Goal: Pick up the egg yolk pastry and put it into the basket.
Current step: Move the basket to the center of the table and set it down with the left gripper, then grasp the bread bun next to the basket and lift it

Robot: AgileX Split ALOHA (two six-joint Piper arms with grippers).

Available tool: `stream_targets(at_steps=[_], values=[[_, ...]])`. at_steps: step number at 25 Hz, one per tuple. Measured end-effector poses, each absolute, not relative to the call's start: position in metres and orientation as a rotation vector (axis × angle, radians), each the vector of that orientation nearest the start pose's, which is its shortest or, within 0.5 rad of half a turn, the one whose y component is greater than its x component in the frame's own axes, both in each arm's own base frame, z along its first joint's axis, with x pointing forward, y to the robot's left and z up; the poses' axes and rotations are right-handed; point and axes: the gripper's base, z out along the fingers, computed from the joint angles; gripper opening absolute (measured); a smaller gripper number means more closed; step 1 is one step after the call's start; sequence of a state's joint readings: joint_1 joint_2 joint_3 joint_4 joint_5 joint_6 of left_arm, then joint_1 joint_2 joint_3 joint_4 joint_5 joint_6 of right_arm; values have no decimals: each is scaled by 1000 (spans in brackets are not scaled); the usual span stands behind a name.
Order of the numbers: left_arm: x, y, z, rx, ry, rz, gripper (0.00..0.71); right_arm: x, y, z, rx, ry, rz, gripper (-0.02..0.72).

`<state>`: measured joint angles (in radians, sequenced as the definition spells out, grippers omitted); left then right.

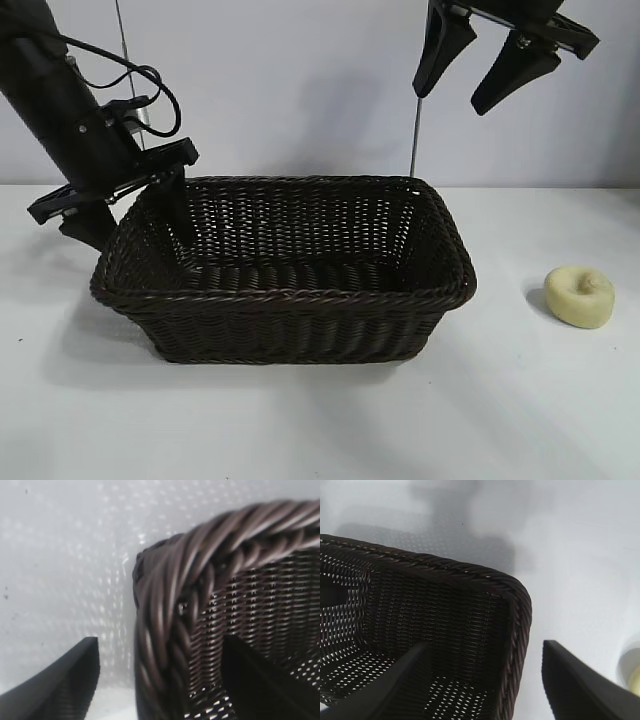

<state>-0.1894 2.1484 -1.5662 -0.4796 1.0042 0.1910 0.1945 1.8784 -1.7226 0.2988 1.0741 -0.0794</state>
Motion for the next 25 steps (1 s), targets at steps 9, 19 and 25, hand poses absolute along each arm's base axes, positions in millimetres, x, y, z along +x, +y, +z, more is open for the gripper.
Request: stream_targets(at_steps=[9,19,25], values=[[404,-110,196,278,2957,-578,525,400,103,306,-253,2690,433,465],[375,-103,286,325,2768,-575,526,400,103,306,-253,2690,433,465],[361,-104,307,282,2720,-653,526,400,103,306,-252,2687,432,465]])
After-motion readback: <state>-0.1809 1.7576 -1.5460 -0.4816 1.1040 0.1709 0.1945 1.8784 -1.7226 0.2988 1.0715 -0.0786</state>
